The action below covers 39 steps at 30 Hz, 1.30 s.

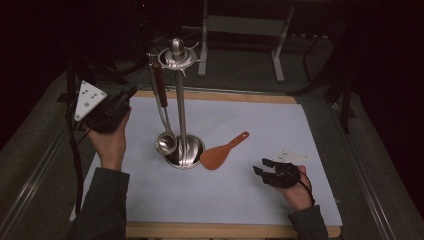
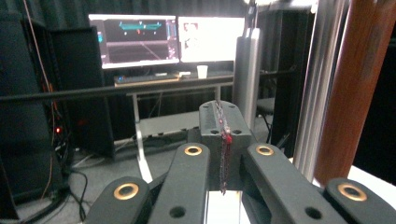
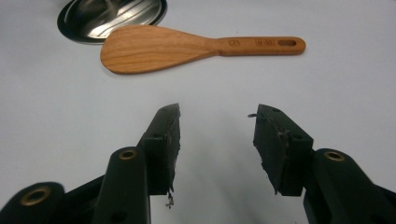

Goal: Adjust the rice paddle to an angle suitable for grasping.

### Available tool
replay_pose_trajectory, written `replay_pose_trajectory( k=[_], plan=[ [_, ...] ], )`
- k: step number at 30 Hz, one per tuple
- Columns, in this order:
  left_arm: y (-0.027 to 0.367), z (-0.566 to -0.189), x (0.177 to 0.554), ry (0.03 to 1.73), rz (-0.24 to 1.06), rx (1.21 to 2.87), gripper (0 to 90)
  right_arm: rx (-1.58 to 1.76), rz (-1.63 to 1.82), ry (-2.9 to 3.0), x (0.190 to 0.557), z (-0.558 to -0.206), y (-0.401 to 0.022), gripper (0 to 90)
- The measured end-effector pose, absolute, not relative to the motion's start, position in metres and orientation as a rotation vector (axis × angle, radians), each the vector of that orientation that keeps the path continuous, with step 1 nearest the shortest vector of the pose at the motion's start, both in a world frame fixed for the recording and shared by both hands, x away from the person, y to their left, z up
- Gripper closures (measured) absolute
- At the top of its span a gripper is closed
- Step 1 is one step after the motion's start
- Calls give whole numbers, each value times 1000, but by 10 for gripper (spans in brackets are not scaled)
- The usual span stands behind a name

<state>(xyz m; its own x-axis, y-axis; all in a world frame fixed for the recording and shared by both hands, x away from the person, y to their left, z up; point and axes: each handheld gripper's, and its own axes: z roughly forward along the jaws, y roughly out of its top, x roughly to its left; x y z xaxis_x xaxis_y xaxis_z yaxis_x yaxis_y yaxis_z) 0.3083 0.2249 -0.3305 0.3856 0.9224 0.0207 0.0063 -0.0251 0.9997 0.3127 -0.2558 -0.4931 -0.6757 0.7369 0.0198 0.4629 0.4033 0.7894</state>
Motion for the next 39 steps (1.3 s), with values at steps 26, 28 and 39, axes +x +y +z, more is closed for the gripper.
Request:
replay_pose_trajectory(
  k=[26,28,39],
  plan=[
    [258,-530,275,1238,645,1668,741,987,1111,2397,335,-493,-200,598],
    [259,-533,276,1247,636,1667,729,968,1103,2395,340,-493,-192,675],
    [256,-539,276,1256,659,1686,677,997,1118,2385,375,-492,-145,900]
  ],
)
